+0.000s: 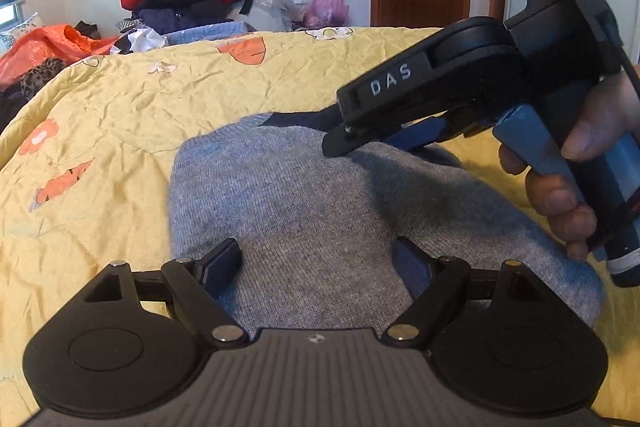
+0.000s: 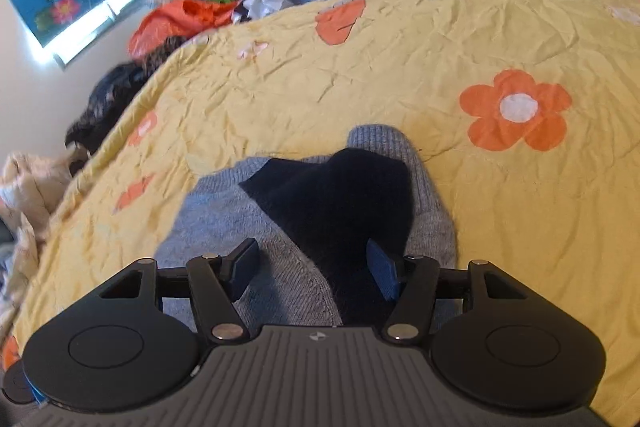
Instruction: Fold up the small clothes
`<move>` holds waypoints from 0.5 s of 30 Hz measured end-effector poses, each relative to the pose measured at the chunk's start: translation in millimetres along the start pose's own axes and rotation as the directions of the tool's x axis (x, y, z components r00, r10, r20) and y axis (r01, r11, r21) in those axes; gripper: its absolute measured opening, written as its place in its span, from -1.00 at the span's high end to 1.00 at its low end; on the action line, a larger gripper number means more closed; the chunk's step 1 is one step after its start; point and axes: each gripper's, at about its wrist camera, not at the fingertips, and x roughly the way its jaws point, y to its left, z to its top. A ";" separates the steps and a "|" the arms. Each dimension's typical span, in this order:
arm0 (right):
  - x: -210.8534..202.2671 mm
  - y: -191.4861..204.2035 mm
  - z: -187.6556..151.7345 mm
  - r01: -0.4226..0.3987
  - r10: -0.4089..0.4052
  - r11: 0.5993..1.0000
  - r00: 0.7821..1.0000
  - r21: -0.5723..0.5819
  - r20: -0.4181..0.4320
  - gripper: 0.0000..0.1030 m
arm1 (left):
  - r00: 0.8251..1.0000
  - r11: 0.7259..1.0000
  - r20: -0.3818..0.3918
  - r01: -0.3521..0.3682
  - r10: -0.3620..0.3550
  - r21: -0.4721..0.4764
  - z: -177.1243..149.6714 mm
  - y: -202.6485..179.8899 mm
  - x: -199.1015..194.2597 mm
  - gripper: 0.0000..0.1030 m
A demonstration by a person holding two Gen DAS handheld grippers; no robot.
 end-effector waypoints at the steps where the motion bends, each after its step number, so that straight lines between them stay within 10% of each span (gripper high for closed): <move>1: -4.5 5.8 -1.5 0.021 -0.021 0.999 1.000 -0.030 0.004 -0.21 | 1.000 1.000 0.003 0.001 -0.001 0.002 -1.2 0.3 -1.0 -0.63; 6: -56.9 18.6 -27.9 -0.024 0.022 1.000 0.987 0.011 0.158 -0.27 | 1.000 1.000 0.020 -0.007 0.007 0.005 -7.2 -0.7 -7.6 -0.63; 15: -77.4 5.9 -81.6 -0.004 -0.004 0.996 0.995 0.091 0.096 -0.53 | 0.997 0.999 0.053 -0.053 0.053 -0.003 -15.6 -4.7 -28.9 -0.64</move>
